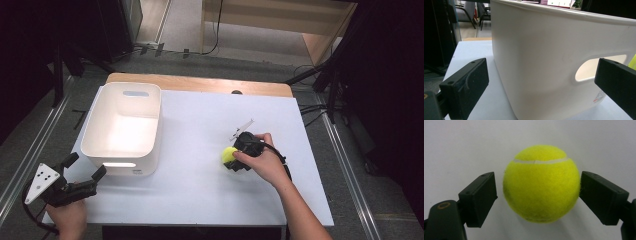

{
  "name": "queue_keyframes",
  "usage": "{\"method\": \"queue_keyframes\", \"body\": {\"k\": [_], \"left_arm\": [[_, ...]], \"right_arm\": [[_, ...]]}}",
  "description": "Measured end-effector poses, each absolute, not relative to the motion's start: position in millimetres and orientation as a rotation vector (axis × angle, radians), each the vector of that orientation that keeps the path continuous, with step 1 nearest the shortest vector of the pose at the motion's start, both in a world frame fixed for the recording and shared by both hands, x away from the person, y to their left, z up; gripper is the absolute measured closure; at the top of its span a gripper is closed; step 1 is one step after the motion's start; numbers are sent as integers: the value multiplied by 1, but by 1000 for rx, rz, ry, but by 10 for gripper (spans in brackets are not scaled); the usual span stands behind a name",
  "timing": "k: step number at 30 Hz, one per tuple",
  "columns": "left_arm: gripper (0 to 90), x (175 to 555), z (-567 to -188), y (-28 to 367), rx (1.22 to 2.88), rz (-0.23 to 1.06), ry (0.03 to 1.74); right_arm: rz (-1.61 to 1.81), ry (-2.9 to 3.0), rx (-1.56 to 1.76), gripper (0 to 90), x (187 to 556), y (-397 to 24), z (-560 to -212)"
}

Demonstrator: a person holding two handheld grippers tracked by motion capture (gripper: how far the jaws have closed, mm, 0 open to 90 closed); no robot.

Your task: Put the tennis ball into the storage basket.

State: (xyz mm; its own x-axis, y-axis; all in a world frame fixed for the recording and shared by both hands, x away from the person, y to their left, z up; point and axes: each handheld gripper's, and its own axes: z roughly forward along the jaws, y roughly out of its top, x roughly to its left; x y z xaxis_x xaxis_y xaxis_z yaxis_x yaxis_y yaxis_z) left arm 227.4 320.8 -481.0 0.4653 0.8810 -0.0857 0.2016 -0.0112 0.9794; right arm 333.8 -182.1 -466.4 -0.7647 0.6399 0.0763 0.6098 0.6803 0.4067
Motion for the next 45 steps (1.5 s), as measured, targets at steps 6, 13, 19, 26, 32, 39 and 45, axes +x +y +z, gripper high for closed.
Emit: {"method": "queue_keyframes", "body": {"k": [6,13,19,26,32,39,45], "left_arm": [[0,227,-481,321,1516,709,990],[0,228,-481,321,1515,708,988],[0,228,-481,321,1518,708,989],[0,228,-481,321,1518,706,989],[0,228,-481,321,1519,706,988],[0,228,-481,321,1519,706,989],[0,228,-481,320,1518,705,988]], "right_arm": [[624,2802,1071,192,335,-181,-469],[613,2799,1090,218,335,-178,-472],[614,2806,1083,219,336,-175,-476],[616,2814,1090,231,337,-171,-477],[627,2825,1083,235,338,-173,-477],[622,2824,1088,236,338,-175,-475],[645,2825,1075,236,339,-177,-471]]}}
